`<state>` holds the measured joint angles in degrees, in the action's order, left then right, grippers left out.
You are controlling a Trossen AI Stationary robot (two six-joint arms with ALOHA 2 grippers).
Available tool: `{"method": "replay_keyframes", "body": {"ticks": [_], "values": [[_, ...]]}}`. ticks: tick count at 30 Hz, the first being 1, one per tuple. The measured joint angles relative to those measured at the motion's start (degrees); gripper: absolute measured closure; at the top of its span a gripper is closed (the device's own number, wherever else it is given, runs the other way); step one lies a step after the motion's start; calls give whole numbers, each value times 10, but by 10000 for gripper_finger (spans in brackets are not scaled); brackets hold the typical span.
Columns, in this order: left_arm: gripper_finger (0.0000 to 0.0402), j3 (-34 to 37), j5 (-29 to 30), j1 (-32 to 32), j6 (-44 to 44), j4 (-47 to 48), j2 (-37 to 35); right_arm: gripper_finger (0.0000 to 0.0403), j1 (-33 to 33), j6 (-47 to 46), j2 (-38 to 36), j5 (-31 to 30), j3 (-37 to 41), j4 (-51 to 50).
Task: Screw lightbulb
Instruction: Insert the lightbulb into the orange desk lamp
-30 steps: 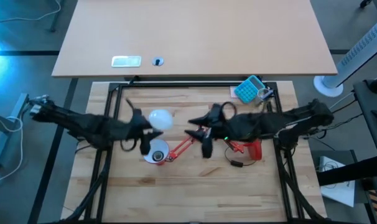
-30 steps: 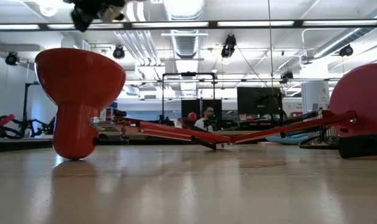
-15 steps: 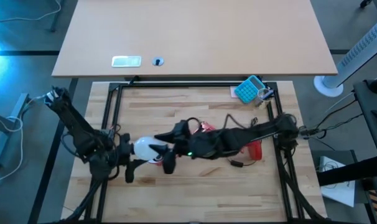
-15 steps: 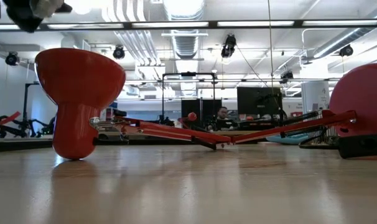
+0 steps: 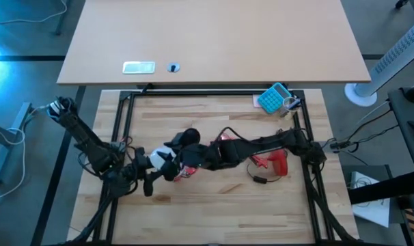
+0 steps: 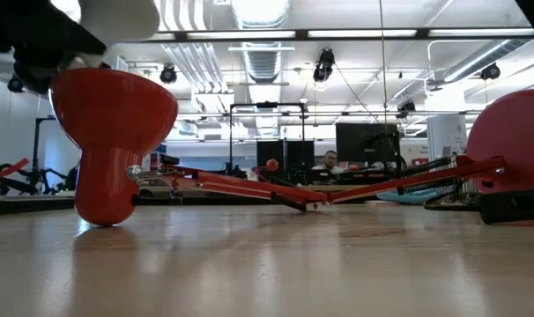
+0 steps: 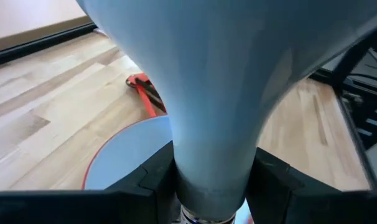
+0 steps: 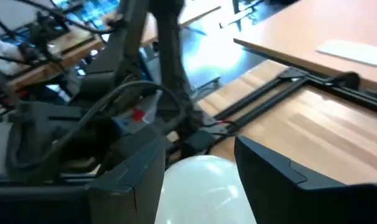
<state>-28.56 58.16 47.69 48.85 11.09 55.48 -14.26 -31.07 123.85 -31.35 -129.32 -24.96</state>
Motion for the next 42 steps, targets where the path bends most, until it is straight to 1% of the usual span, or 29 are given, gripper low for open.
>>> {"method": "replay_keyframes", "body": {"ticks": [2, 6, 9, 14, 17, 22, 27, 31, 34, 42], "values": [[260, 11, -2, -13, -7, -28, 2, 215, 9, -5, 0, 3, 1, -18], [260, 22, -2, -38, -14, -70, 14, 215, 22, -40, 0, 36, 2, -48], [260, 22, -11, -56, -39, -108, 30, 215, 23, -49, 0, 34, 5, -66], [260, 22, -82, -84, -98, -181, 67, 215, 23, -96, 0, 29, 17, -62], [260, 22, -85, -89, -83, -182, 87, 215, 25, -114, 0, 25, 33, -62], [260, 23, -84, -89, -57, -182, 105, 215, 20, -126, 0, -5, 51, -60], [260, 24, -66, -93, -60, -187, 118, 215, 20, -126, 0, 2, 67, -59], [260, 24, -62, -96, -60, -188, 125, 215, 19, -126, 0, 3, 77, -61], [260, 23, -61, -95, -61, -187, 125, 215, 18, -126, 0, 16, 81, -56], [260, 24, -61, -96, -61, -173, 118, 215, 18, -124, -1, 28, 106, -14]]}}
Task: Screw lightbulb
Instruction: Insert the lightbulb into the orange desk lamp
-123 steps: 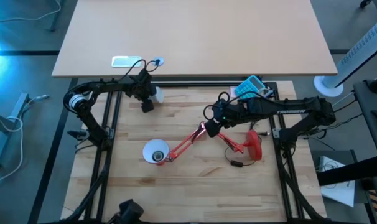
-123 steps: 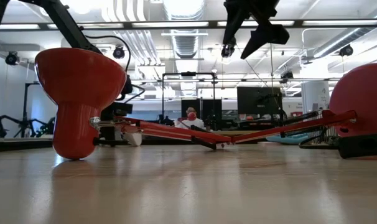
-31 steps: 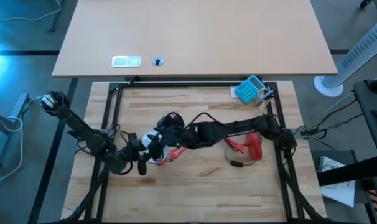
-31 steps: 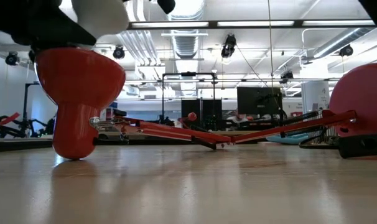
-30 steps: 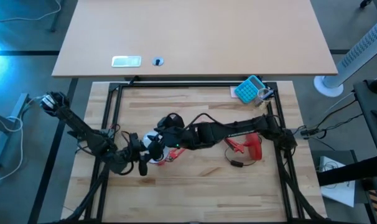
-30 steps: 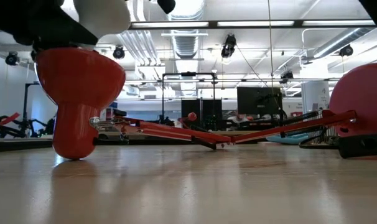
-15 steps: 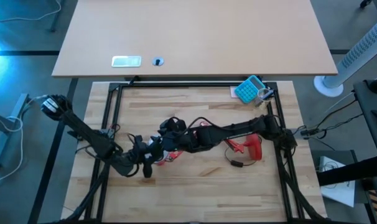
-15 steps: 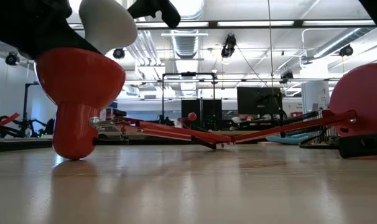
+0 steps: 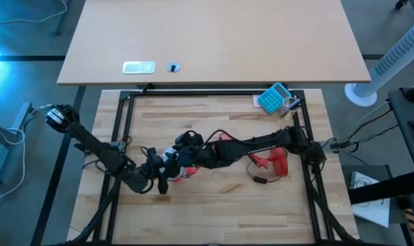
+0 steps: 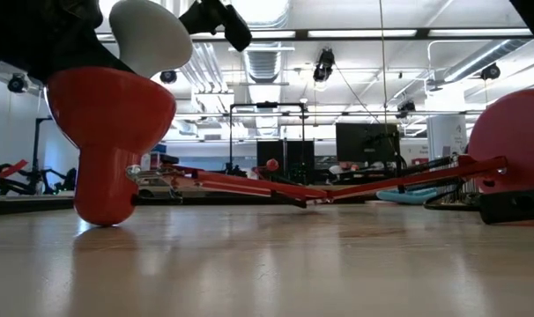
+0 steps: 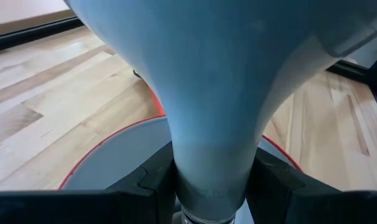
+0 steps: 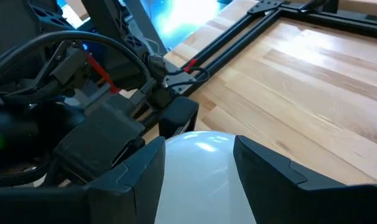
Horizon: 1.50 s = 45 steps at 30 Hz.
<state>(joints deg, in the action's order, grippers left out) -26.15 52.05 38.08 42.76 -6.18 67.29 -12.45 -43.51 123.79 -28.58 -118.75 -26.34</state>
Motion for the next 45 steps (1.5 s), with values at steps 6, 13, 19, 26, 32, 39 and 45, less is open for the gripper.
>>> {"method": "replay_keyframes", "body": {"ticks": [6, 13, 19, 26, 32, 39, 45], "values": [[255, 0, -1, -1, -19, 8, -3, 215, 0, 10, 0, 2, 5, 3], [233, 2, -24, -1, -68, 14, -21, 215, -2, 39, 0, 28, 9, -2], [230, 1, -37, -1, -68, 32, -33, 215, -3, 45, 0, 37, 11, -3], [229, -2, -88, -4, -60, 65, -51, 215, -3, 69, 0, 48, 13, -3], [229, -28, -113, -5, -59, 146, -55, 215, -2, 94, 0, 50, 18, -5], [229, -47, -150, -21, -76, 158, -52, 215, -2, 97, 0, 51, 19, -3], [215, -49, -173, -34, -93, 113, -37, 215, -2, 97, 0, 51, 19, -3]]}}
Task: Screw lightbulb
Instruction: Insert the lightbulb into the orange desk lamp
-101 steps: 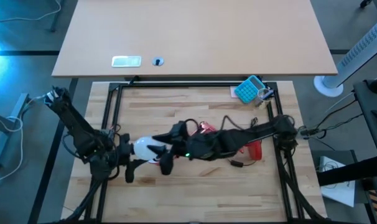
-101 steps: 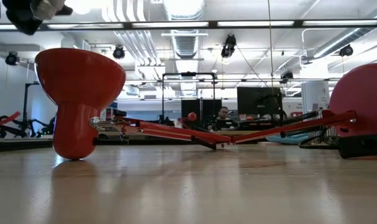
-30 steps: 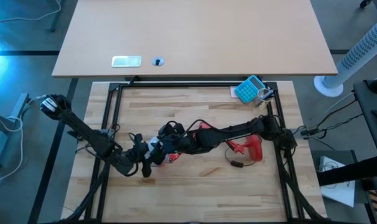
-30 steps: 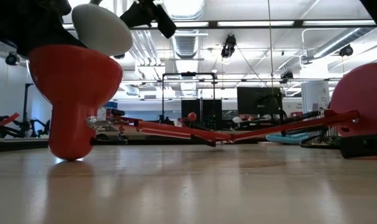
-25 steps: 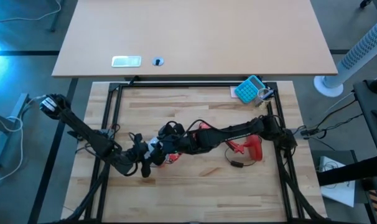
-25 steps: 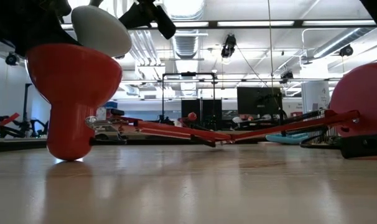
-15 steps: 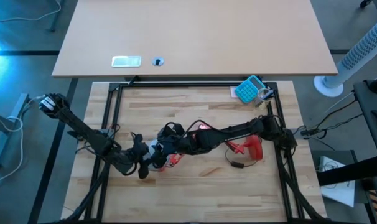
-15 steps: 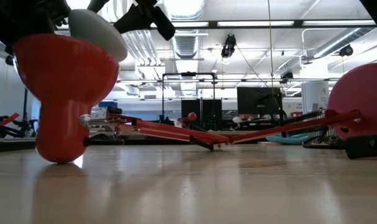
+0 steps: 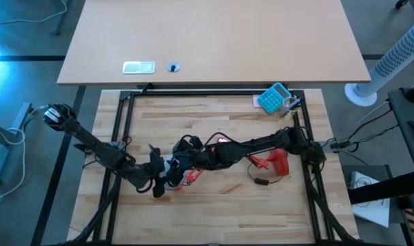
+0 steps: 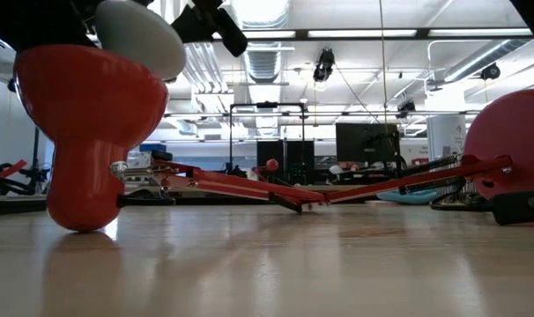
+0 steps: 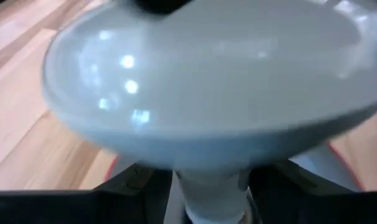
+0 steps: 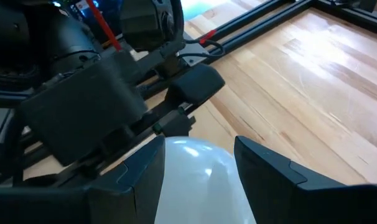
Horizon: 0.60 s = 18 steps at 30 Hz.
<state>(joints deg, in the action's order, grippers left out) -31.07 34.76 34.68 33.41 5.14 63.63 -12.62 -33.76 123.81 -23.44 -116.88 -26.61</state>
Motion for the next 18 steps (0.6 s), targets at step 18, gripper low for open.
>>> {"method": "replay_keyframes", "body": {"ticks": [18], "values": [[104, 0, -63, -14, 3, 10, 0, 215, -4, 10, 1, 15, 0, -2]]}}
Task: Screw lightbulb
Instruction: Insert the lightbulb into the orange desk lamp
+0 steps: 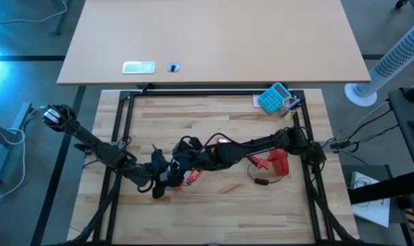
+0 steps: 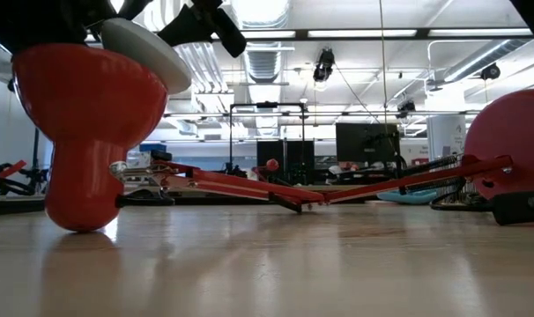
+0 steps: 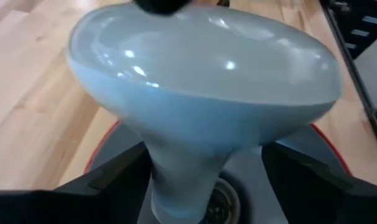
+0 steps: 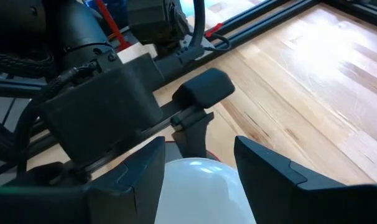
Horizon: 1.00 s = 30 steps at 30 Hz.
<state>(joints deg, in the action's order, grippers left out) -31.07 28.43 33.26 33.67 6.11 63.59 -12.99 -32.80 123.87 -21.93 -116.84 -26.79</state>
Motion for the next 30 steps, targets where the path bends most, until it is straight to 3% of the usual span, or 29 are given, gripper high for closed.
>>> {"method": "replay_keyframes", "body": {"ticks": [15, 24, 30], "values": [[90, -82, -4, 0, -16, 148, -7, 215, -1, 6, -31, -8, 0, -24], [90, -49, -1, -2, -5, 114, 9, 212, -27, -7, -114, -55, 0, -181], [90, -47, 11, -2, 0, 101, 13, 212, -44, -109, -116, -61, 33, -318]]}}
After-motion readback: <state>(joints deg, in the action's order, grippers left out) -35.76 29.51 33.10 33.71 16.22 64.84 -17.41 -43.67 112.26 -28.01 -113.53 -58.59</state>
